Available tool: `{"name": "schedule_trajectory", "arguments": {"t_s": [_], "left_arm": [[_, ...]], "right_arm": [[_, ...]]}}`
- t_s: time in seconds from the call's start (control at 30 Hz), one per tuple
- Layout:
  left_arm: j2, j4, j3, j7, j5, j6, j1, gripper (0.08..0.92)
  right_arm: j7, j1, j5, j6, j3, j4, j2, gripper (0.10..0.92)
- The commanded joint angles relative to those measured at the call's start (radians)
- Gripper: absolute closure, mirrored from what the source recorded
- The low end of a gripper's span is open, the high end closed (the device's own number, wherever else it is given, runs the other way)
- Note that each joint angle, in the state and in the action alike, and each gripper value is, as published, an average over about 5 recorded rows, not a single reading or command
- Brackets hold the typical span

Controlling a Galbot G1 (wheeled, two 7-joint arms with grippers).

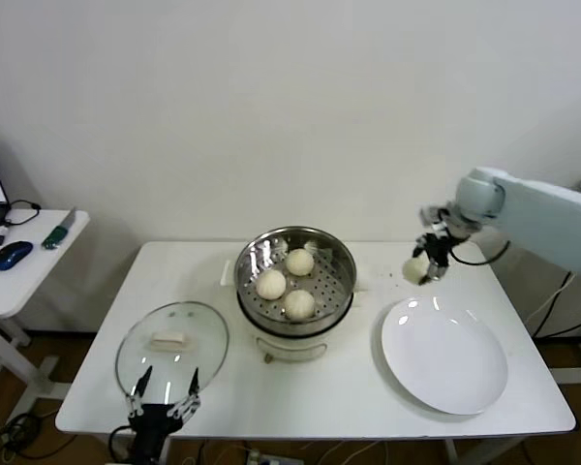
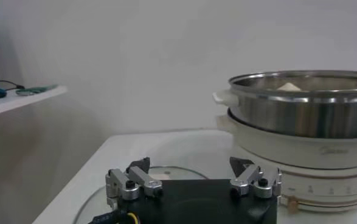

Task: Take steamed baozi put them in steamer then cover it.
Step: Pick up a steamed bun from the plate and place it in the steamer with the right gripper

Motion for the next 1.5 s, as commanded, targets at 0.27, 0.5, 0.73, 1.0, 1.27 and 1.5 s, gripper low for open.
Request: {"name": "schedule_trajectory", "arguments": {"t_s": [0.27,0.5,0.73,1.0,1.27,1.5], "left_arm": [[0.017,-0.035,0.009,0.005,0.013,-0.014,0.028,0.177],[0.019,-0.04,0.0,-0.003,0.008,-0.016,0.034,0.177],[0.027,-0.03,-0.004,-0.003,0.003,-0.017,0.031,0.177],[0.036,-0.019,-0.004,-0.003,-0.002,-0.011,0.014,0.177],[0.038,-0.012,-0.005,-0.003,-0.007,-0.01,0.007,0.177],[0.04,-0.014,-0.004,-0.002,-0.006,-0.006,0.001,0.177]], "right_arm": [[0.095,0.23,0.451,-0.118,-0.206,0.022,0.363,0.355],[0.112,0.169,0.452,-0.133,-0.237,-0.011,0.447,0.35],[0.12,0.07,0.389,-0.135,-0.232,-0.049,0.467,0.347],[0.123,0.001,0.343,-0.132,-0.216,-0.104,0.475,0.347],[0.079,-0.001,0.308,-0.126,-0.221,-0.12,0.465,0.347],[0.063,0.007,0.268,-0.119,-0.221,-0.107,0.449,0.347]]}}
